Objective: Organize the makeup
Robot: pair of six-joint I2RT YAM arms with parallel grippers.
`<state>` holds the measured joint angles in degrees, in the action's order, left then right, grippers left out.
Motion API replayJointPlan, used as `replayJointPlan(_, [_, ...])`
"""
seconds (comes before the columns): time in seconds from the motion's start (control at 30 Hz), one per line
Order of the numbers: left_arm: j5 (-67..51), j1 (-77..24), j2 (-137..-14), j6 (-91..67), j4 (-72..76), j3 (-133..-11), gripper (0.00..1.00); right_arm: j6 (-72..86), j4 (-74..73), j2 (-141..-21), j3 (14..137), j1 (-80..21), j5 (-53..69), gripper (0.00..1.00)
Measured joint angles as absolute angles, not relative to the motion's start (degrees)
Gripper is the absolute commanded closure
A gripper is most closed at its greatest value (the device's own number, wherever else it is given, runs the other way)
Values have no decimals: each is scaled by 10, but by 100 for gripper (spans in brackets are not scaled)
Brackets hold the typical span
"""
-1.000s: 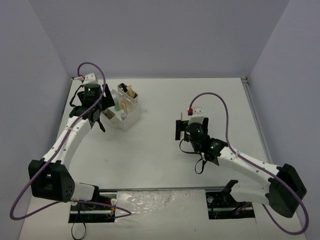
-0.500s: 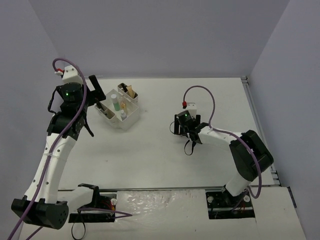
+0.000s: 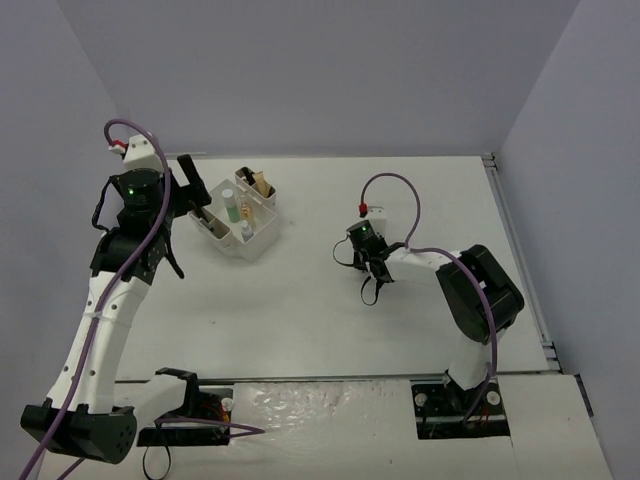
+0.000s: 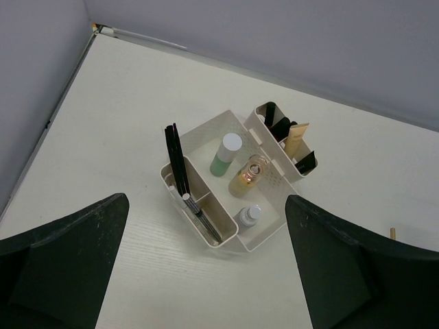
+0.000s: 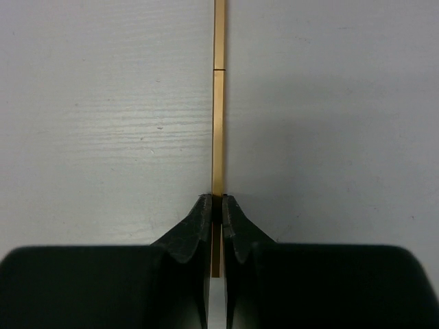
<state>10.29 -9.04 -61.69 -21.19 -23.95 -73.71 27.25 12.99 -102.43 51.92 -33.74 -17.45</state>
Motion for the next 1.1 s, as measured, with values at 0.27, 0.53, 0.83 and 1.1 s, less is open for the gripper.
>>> replayJointPlan(0.27, [-4, -90, -627, -230, -301, -761, 3, 235, 148, -987, 483, -398, -171, 100])
replayJointPlan(0.53, [-177, -104, -644, -281, -362, -780, 3, 138, 231, -805, 423, -536, -153, 100])
replayJointPlan(0.83, [-284, -181, -675, -338, -375, -781, 3, 55, 293, -678, 419, -604, -111, 100])
replayJointPlan(1.1, [-295, -244, -693, -383, -346, -781, 19, 34, 296, -648, 419, -612, -70, 100])
